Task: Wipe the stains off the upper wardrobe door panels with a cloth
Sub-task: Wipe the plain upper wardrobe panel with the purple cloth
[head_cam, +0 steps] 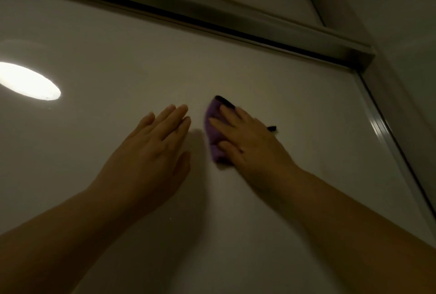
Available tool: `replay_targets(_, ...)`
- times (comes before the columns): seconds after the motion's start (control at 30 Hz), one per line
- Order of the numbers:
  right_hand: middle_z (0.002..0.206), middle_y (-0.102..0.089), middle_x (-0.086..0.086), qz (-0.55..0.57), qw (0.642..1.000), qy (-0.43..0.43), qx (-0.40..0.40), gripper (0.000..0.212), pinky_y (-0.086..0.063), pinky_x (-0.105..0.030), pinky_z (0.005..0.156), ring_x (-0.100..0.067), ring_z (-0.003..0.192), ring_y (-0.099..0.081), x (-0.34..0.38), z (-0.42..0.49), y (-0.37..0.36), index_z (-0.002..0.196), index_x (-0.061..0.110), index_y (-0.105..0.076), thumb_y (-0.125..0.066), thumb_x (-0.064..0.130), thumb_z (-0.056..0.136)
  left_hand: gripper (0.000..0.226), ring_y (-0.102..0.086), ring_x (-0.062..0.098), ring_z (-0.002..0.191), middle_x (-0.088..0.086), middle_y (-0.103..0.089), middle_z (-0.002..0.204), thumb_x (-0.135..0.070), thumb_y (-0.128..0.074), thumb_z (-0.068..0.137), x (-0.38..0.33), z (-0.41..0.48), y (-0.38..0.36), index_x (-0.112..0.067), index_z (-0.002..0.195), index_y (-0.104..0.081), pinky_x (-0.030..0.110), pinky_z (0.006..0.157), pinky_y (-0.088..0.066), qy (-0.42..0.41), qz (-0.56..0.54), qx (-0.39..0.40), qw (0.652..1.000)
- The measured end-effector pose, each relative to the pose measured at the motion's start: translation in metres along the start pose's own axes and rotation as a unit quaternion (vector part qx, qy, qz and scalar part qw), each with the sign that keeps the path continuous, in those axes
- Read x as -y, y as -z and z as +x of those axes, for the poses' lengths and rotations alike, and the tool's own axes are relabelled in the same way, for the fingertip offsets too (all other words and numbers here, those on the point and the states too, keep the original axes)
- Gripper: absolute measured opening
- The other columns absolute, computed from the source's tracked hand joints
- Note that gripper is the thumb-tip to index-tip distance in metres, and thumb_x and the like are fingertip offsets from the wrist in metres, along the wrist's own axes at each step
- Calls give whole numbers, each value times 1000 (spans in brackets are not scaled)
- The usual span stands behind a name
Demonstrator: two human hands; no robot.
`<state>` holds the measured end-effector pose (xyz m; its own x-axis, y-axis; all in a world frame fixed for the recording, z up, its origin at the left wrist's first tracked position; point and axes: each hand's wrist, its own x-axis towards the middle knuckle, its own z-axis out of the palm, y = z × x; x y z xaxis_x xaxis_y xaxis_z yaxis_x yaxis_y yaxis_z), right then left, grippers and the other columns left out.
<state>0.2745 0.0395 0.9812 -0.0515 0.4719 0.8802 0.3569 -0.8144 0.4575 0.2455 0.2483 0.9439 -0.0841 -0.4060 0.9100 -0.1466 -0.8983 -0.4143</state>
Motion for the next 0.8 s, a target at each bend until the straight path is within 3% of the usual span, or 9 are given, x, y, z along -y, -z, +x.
replay_targets(0.1,154,-19,-1,17,996,-83,-17,46,-12,-33,113,-25,141,-18,-47,-17,12,140,27,-34,-35,37,96,62,-28,25,133,13,-34,145,-39,-27,86,-5,-7,0,-5,136,-41,39,109,-20,-11,3,16,1000)
replay_targets(0.23,157,-1,-3,-24,974,-224,-7,47,-11,-33,113,-27,142,-11,-59,18,16,146,23,-20,-30,28,100,61,-28,24,134,12,-35,145,-38,-28,86,-6,-7,0,-5,136,-42,34,109,-13,-10,-11,12,1000)
replay_targets(0.37,157,-6,2,-46,993,-105,14,49,-10,-34,110,-25,142,-7,-10,29,4,146,26,-19,-32,33,99,61,-31,25,132,13,-37,144,-39,-29,86,-15,-3,-2,-5,134,-44,40,109,-22,-11,-17,4,1000)
replay_targets(0.43,156,-6,10,-29,998,-25,41,51,-6,-35,112,-18,143,-2,-3,2,2,145,35,-17,-29,41,96,62,-30,24,133,12,-36,144,-39,-28,86,-20,-4,-3,-5,134,-44,37,109,-18,-16,-20,7,1000)
replay_targets(0.5,155,-7,13,-29,997,3,70,53,-6,-36,113,-14,143,-2,-23,-21,10,144,39,-17,-27,44,91,62,-27,23,134,11,-34,146,-40,-27,87,-24,-9,-5,-6,137,-41,36,108,-16,-17,-29,14,999)
replay_targets(0.6,154,-8,11,-10,995,-70,71,54,-13,-43,115,-16,143,-7,-79,-32,26,142,38,-16,-30,42,89,62,-26,23,135,10,-33,147,-40,-28,87,-31,-13,-9,-7,137,-40,38,108,-19,-20,-38,24,999)
replay_targets(0.67,153,-3,15,-4,990,-124,60,49,-9,-44,116,-14,143,-2,-106,-37,30,141,41,-9,-31,40,97,61,-27,24,134,11,-33,146,-39,-28,86,-35,-12,-11,-6,136,-41,37,108,-16,-23,-42,28,998)
replay_targets(0.8,156,-2,9,-4,984,-175,34,47,-2,-40,115,-15,143,1,-115,-48,21,145,34,-13,-28,31,100,62,-27,22,135,10,-33,147,-40,-27,86,-51,-8,-14,-7,137,-40,40,111,-18,-31,-37,30,998)
